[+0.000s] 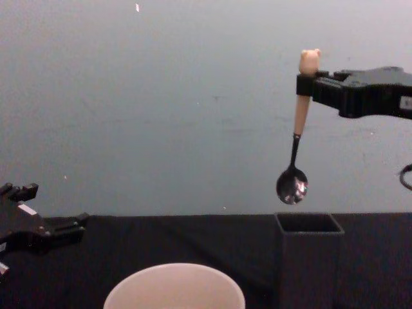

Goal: Pick up the stirring spoon with one hand, stir inside the cup, then place it back in its original position.

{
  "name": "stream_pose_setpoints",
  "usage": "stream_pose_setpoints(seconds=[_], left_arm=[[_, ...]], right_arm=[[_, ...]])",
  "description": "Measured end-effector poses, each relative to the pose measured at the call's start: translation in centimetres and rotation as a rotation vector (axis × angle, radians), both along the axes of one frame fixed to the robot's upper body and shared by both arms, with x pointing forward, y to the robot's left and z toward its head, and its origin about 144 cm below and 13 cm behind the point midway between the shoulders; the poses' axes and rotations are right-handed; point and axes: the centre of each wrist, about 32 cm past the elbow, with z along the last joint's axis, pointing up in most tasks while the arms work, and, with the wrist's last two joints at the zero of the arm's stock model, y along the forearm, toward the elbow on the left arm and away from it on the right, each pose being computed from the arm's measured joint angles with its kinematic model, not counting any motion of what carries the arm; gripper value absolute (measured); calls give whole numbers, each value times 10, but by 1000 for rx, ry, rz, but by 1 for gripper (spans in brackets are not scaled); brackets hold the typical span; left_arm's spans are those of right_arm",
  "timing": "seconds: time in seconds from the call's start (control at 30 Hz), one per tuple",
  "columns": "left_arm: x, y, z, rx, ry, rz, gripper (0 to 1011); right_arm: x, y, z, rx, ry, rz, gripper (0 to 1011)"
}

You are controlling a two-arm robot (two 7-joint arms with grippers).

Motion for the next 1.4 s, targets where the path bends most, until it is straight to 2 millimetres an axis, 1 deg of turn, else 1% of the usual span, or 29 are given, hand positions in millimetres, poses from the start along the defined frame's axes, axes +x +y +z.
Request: stream_pose_setpoints(seconds=[0.43,1.4], left_arm=[[0,0,0,0,0,0,1001],[0,0,0,0,0,0,1001]], right_arm=[[-6,-4,-9,-31,46,-31,159],[-11,3,-40,-67,198,-57,160]])
